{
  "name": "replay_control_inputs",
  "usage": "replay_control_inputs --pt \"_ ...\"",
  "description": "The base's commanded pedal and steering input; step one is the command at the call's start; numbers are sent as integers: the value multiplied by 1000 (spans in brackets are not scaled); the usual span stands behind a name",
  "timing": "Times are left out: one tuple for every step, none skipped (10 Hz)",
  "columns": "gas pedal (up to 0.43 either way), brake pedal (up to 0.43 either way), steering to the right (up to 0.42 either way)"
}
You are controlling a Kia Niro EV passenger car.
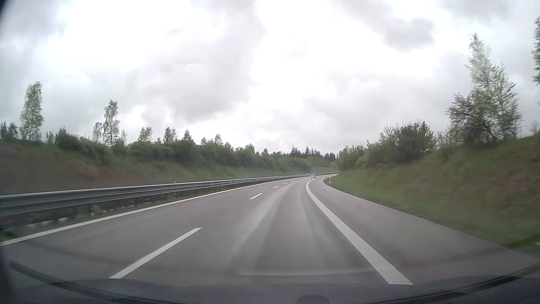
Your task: Follow the waypoints while adhering to traffic rules and regulations
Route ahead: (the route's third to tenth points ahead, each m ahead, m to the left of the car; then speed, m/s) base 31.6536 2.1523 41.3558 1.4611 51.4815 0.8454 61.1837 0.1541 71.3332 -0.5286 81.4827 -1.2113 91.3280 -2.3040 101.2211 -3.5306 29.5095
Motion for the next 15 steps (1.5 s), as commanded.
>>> replay_control_inputs --pt "280 0 10" --pt "280 0 10" --pt "280 0 10" --pt "280 0 10" --pt "280 0 10" --pt "280 0 9" --pt "280 0 9" --pt "280 0 8" --pt "280 0 8" --pt "280 0 8" --pt "280 0 8" --pt "280 0 8" --pt "280 0 8" --pt "280 0 8" --pt "280 0 8"
